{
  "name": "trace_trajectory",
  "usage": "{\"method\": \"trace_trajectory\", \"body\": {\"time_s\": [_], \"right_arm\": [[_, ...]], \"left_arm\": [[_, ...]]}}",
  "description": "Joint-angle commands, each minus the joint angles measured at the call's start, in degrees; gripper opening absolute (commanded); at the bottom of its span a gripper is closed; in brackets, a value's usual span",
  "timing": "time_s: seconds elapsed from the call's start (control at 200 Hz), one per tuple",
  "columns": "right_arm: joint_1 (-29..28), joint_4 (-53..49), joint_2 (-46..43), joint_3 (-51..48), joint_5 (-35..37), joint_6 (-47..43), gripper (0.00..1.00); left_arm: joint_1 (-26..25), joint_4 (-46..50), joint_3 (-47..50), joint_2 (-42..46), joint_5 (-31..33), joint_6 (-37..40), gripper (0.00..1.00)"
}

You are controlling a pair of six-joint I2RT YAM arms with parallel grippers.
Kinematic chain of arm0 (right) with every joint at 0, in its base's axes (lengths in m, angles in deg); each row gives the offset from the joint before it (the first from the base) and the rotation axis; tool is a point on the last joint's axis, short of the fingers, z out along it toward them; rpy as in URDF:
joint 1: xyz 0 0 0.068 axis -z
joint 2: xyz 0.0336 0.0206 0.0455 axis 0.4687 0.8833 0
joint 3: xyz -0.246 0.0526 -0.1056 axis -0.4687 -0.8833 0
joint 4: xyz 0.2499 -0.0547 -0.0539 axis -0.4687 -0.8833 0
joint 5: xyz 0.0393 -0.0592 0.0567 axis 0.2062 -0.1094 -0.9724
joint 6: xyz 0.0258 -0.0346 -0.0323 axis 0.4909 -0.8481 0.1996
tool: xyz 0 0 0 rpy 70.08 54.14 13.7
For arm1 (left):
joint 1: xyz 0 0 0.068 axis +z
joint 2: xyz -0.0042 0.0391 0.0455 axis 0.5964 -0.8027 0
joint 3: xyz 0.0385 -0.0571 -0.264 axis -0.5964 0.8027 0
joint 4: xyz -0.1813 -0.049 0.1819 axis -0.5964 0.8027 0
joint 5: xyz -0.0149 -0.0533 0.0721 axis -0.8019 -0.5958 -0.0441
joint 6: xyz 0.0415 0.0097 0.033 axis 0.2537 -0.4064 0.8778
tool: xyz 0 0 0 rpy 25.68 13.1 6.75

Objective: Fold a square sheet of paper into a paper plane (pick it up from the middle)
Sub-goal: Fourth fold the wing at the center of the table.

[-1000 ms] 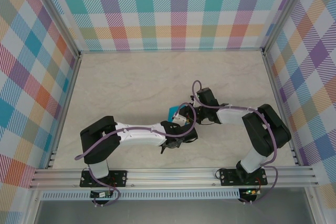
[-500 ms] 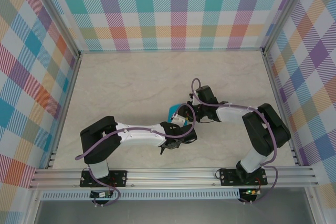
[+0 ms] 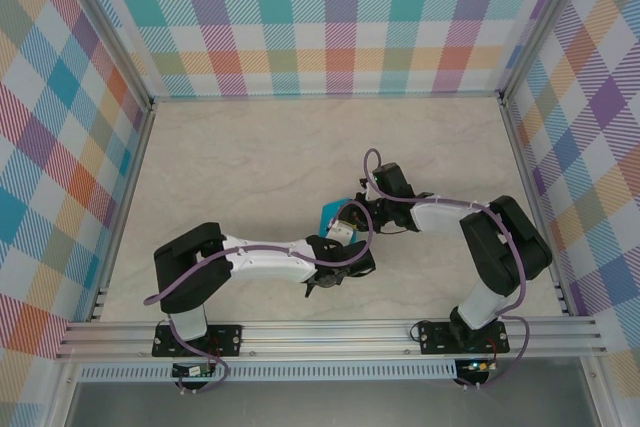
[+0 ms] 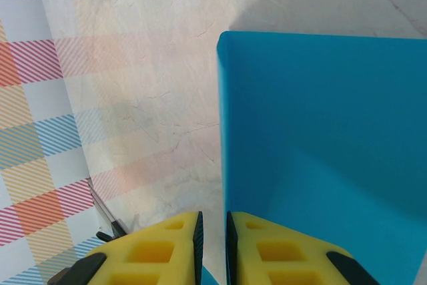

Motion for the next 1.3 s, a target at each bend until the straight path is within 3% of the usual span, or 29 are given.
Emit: {"method": "trace_trajectory", "body": {"time_s": [0.0, 0.135, 0.57, 1.105, 1.3], "right_arm": [[0.26, -0.68, 0.36, 1.39, -1.05, -0.54, 0.19], [0.22, -0.85, 0.27, 1.2, -0.91, -0.6, 0.19], [0.26, -0.81, 0.45, 0.87, -0.73, -0.6, 0.18], [0.26, -1.19, 0.28, 0.72, -0.18, -0.51, 0.18], [0.26, -3.12, -1.54, 0.48, 1.35, -1.44, 0.23]], "left_arm": [[-0.8, 0.91, 0.69, -1.41, 1.54, -1.33, 0.41], [-0.78, 1.36, 0.72, -1.5, 2.77, -1.96, 0.35], [-0.84, 0.83, 1.59, -1.54, 3.49, -3.14, 0.38], [-0.81, 0.08, 1.95, -1.59, 3.65, -3.09, 0.19], [0.06, -2.36, 3.35, -0.37, 1.31, -2.77, 0.11]]}}
